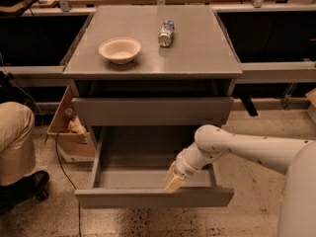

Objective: Open middle drawer

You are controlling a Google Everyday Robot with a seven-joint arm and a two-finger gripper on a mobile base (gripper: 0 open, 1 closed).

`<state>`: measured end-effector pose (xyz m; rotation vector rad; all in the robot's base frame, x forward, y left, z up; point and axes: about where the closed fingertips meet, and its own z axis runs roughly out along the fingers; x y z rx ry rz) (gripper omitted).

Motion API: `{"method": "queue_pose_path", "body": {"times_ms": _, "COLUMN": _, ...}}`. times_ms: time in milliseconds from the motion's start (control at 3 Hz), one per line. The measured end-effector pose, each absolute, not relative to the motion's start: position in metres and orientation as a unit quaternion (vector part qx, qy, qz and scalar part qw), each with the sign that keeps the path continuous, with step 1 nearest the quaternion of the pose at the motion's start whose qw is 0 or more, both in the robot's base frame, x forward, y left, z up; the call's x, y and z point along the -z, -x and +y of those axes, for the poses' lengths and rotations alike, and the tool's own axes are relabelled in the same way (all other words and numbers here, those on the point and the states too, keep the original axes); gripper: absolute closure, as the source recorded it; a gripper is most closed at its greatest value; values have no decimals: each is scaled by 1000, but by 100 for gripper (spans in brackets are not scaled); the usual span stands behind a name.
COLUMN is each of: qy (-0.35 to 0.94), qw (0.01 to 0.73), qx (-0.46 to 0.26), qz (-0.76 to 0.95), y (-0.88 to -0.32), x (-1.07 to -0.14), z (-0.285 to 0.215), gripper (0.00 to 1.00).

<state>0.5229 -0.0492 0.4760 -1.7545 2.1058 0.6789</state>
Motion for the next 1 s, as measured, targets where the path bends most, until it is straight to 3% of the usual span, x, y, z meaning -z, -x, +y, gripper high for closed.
{"method": "queue_pose_path", "body": {"times_ms": 333, "qy": 621, "qw": 145, "qx": -226, "qz": 737, "y": -529, "x": -490, "z": -63, "gripper": 24}}
{"method": "queue_pose_path", "body": {"times_ms": 667, "qy": 611, "qw": 145, "qx": -224, "qz": 746, "y": -537, "x": -487, "z": -83, "gripper": 20}}
{"method": "queue_pose_path", "body": {"times_ms": 1000, "qy": 591, "qw": 156, "qx": -226, "qz": 759, "y": -549, "x": -477, "z": -103, "gripper": 41}}
